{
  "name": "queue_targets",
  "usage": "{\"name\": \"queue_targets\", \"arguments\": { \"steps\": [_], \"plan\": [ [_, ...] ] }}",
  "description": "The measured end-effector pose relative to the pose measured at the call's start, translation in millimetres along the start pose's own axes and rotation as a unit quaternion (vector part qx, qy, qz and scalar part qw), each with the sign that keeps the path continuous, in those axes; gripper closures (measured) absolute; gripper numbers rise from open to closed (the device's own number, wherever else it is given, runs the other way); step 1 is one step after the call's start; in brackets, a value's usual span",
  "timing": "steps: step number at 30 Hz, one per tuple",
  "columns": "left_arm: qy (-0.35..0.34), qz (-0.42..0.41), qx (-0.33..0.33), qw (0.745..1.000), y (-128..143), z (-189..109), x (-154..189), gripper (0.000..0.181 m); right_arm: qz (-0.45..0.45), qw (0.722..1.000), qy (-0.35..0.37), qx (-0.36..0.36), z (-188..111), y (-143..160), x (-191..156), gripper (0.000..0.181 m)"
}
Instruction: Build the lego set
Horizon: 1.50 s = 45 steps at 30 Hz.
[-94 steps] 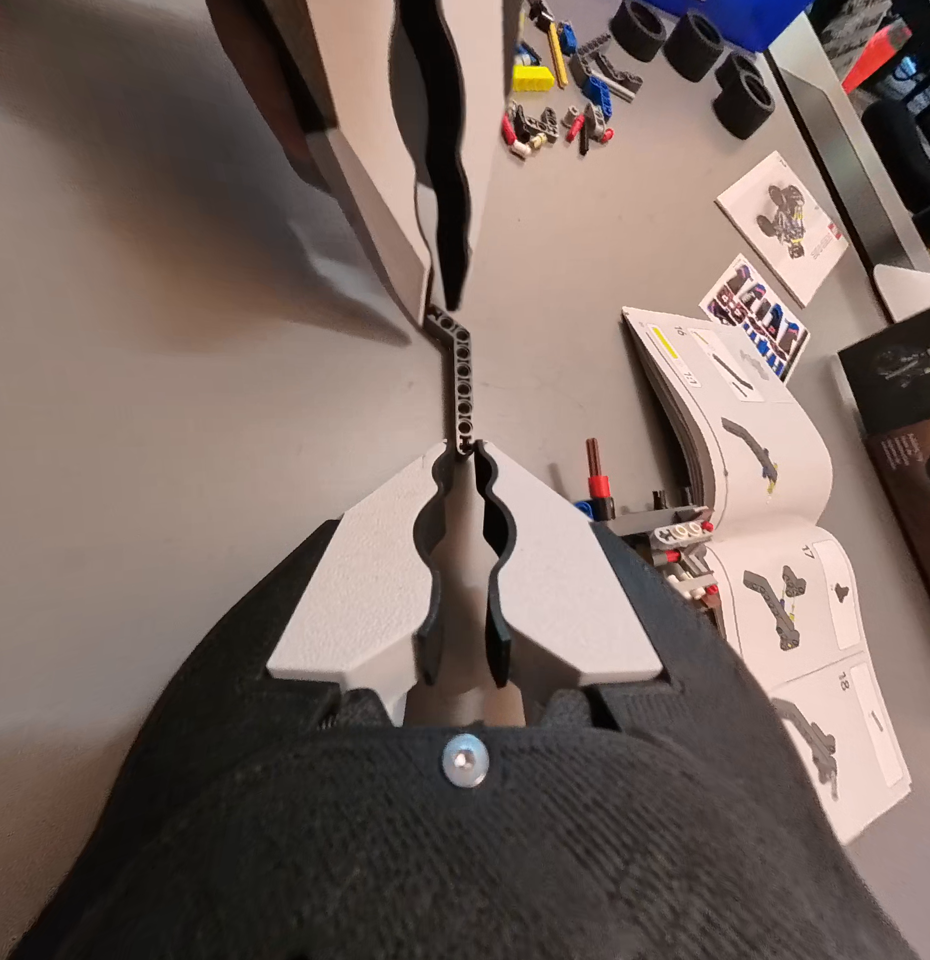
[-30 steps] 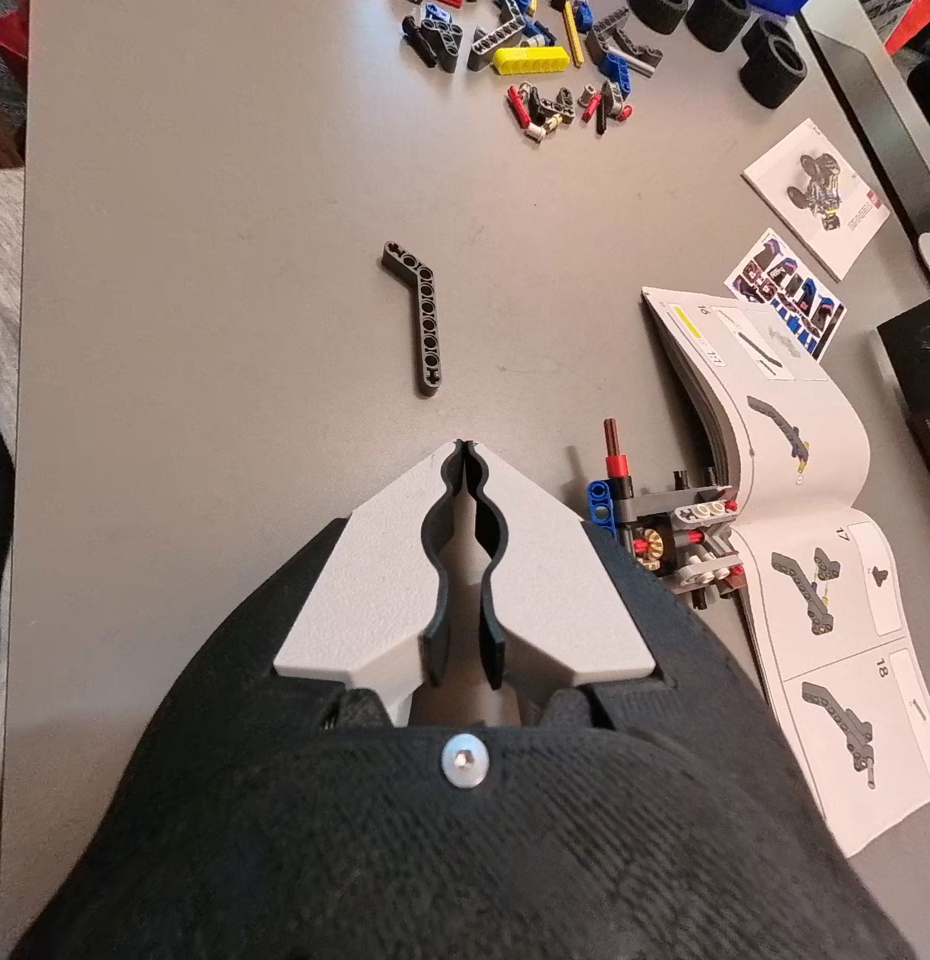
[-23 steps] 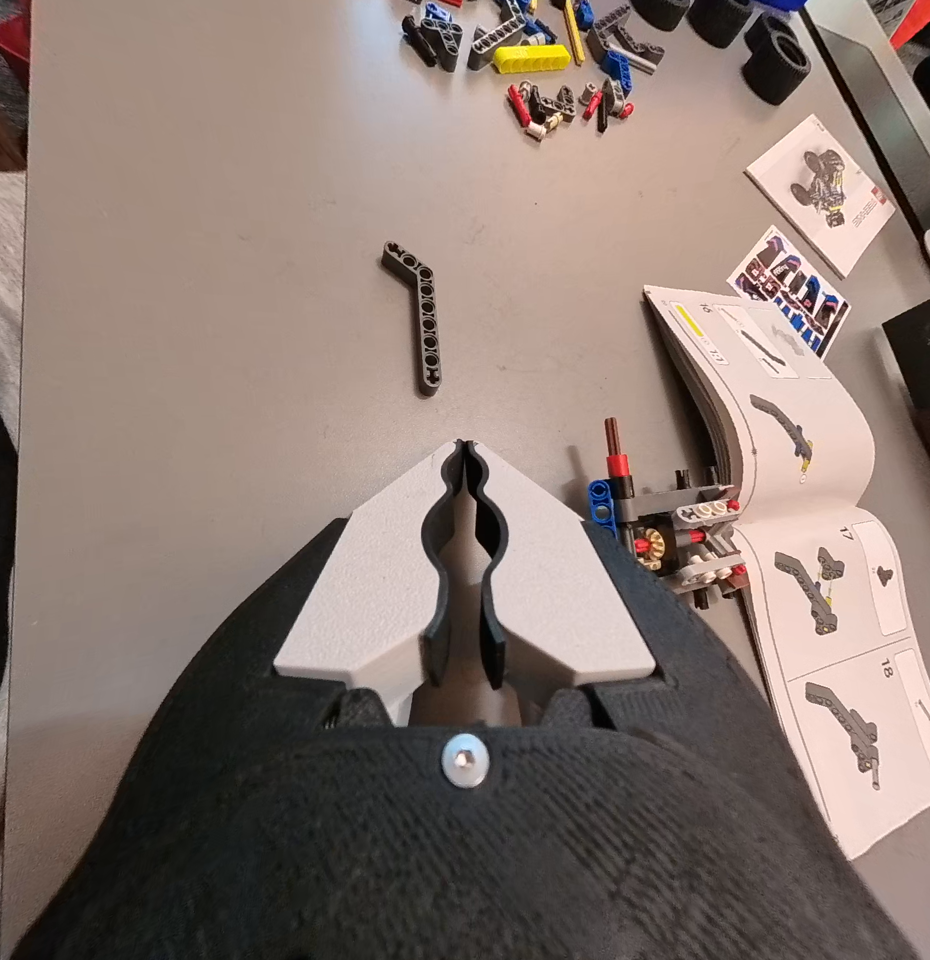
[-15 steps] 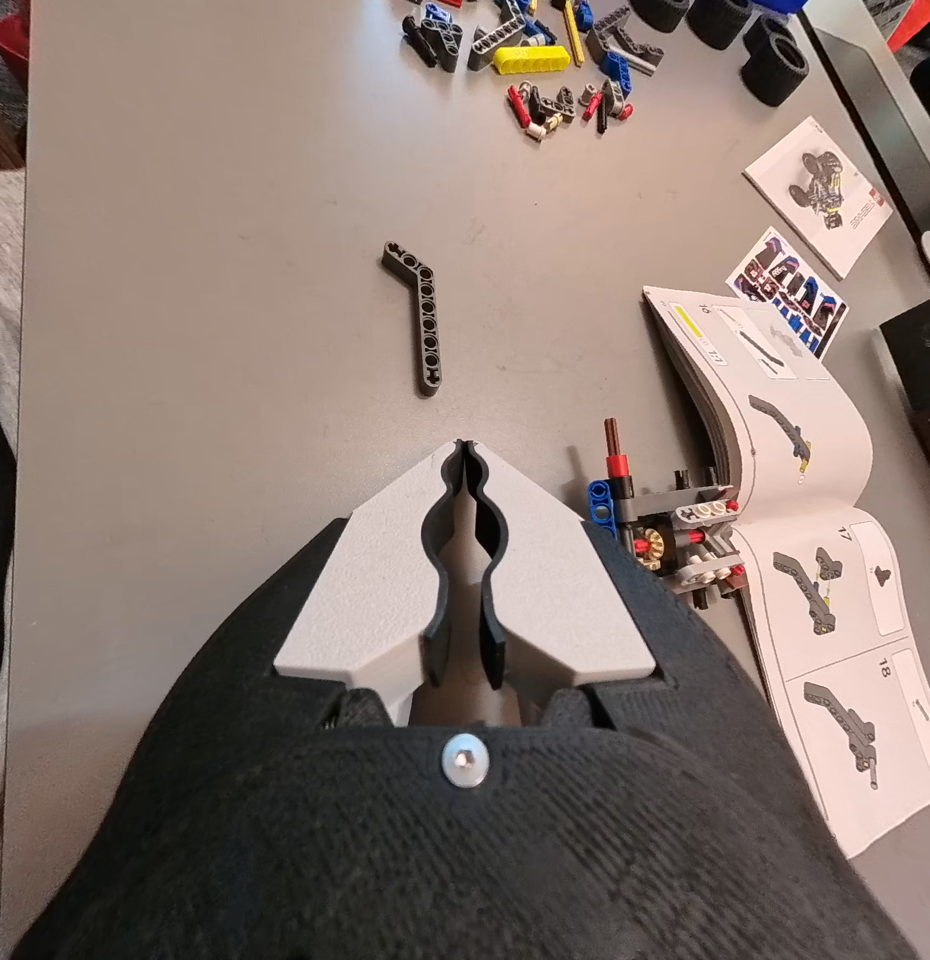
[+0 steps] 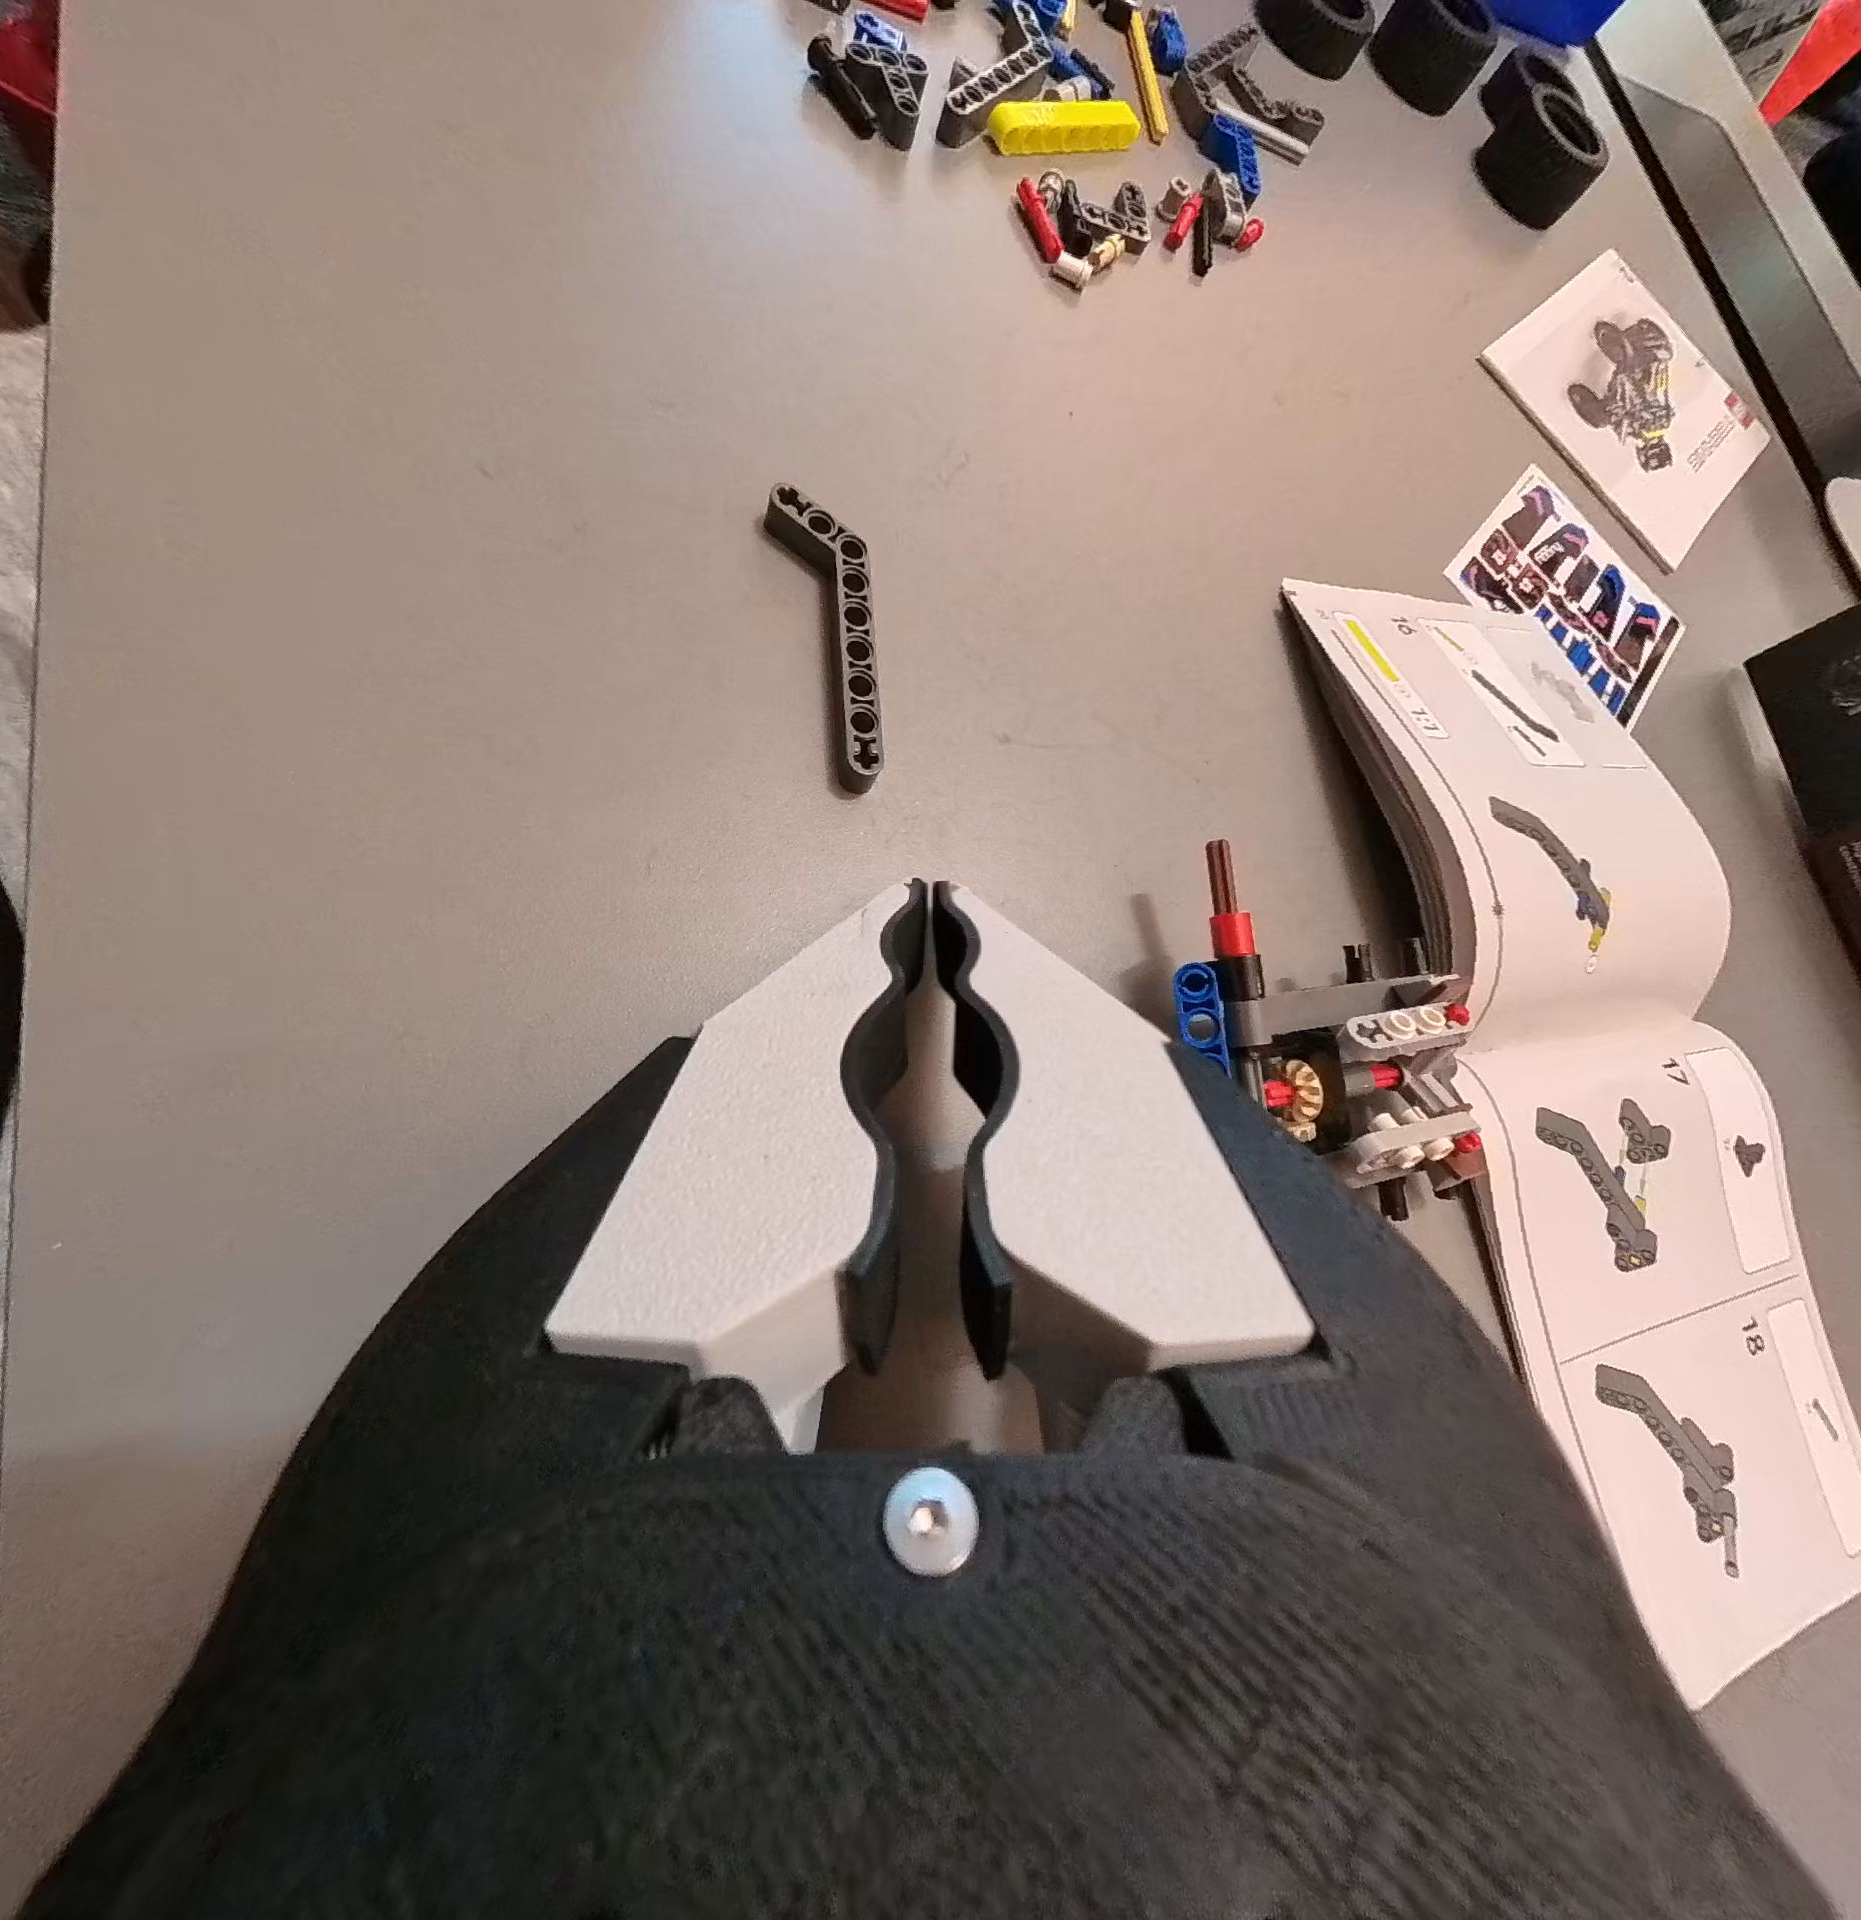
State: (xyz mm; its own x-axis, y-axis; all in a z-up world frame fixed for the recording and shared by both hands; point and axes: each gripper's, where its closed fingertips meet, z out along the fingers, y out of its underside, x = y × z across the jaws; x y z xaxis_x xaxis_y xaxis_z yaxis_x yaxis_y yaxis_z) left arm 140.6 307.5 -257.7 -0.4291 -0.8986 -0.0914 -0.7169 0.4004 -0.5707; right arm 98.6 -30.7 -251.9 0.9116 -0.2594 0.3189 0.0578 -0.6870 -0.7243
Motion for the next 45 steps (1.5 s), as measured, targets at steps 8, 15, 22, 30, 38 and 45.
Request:
{"name": "queue_targets", "arguments": {
  "steps": [8, 15, 22, 30, 38, 45],
  "plan": [
    [0.142, 0.201, 0.136, 0.960, -85, -40, 151, 0.180, -0.017, 0.997, 0.010, 0.077, -18, -15, 7, 0.156],
    [0.282, 0.298, 0.111, 0.905, -108, -8, 279, 0.180, -0.210, 0.964, 0.104, 0.123, -26, -44, 12, 0.151],
    [0.382, 0.233, 0.091, 0.890, -122, -8, 315, 0.180, -0.321, 0.922, 0.182, 0.119, -24, -41, 16, 0.149],
    [0.394, 0.211, 0.081, 0.891, -123, -7, 325, 0.180, -0.352, 0.907, 0.205, 0.110, -21, -35, 17, 0.163],
    [0.369, 0.183, 0.127, 0.902, -137, -8, 321, 0.180, -0.340, 0.906, 0.238, 0.086, -23, -35, 27, 0.180],
    [0.308, 0.204, 0.253, 0.894, -159, -14, 316, 0.171, -0.221, 0.938, 0.238, 0.117, -29, -40, 43, 0.180]
  ]
}}
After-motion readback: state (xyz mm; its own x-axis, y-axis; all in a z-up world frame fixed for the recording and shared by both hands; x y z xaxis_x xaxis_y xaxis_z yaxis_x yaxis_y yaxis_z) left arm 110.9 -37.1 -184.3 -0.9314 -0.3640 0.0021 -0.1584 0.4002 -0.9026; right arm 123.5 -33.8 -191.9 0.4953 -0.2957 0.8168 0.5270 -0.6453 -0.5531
